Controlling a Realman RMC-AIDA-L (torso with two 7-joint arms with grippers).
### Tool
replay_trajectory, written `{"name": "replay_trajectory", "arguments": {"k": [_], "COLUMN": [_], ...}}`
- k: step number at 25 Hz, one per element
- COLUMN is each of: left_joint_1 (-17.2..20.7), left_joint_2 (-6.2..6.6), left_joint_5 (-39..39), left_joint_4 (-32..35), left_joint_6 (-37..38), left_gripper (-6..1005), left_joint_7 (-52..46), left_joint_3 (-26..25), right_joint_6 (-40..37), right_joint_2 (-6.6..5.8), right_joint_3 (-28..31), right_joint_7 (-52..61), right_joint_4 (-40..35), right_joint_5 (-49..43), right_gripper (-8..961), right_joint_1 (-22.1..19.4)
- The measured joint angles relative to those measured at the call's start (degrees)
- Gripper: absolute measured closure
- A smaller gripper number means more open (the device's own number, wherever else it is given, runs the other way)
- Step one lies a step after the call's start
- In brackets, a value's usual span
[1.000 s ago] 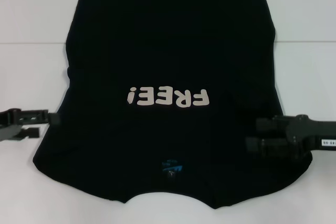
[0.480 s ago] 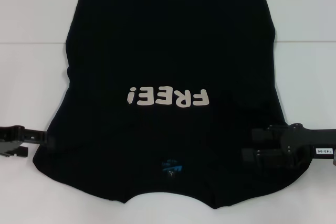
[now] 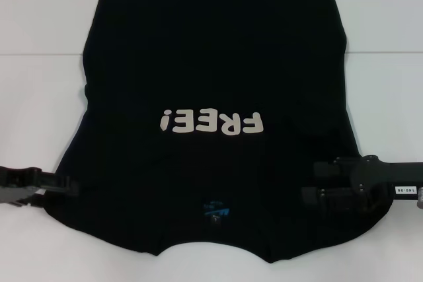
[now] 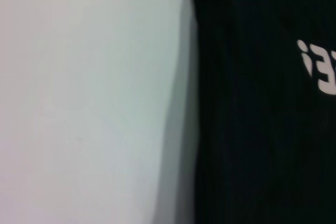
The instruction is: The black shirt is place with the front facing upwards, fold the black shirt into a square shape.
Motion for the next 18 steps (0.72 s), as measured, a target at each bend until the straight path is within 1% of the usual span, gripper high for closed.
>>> {"name": "replay_trajectory", "arguments": {"k": [7,10,14,15,17,18], "left_joint_1": [-1.2,-0.9,-0.9,-1.0,-1.1,-1.2], "left_joint_2": [-1.2,-1.56,-1.63,-1.66,-1.66,-1.66], "left_joint_5": [0.1,0.2,0.4,0.4,0.4,0.4], "left_joint_4": [-0.8,0.0,0.2,0.1,0.0,-0.1], "left_joint_6": [-0.8,-1.6,-1.7,-1.8,-1.8,-1.8], "left_gripper": [102,260,471,524,567,588], "left_joint_7": [0.3,0.7,0.9,0.7,0.6,0.6], "left_joint_3": [1.1,1.6,1.9,2.1,2.1,2.1], "right_joint_6": [-0.1,-0.3,-0.4,-0.5,-0.3,-0.2], "right_joint_2": [0.16,0.16,-0.01,-0.37,-1.35,-2.12], "right_joint_3": [0.2,0.3,0.5,0.4,0.0,-0.1], "right_joint_7": [0.3,0.9,4.2,6.8,13.4,18.6], "right_joint_4": [0.0,0.0,-1.0,-1.6,-3.7,-5.6], "right_joint_5": [0.1,0.2,0.2,0.1,-0.6,-1.9], "right_gripper": [118,119,121,121,122,123], "right_joint_1": [0.2,0.3,0.4,0.5,0.7,1.0]}}
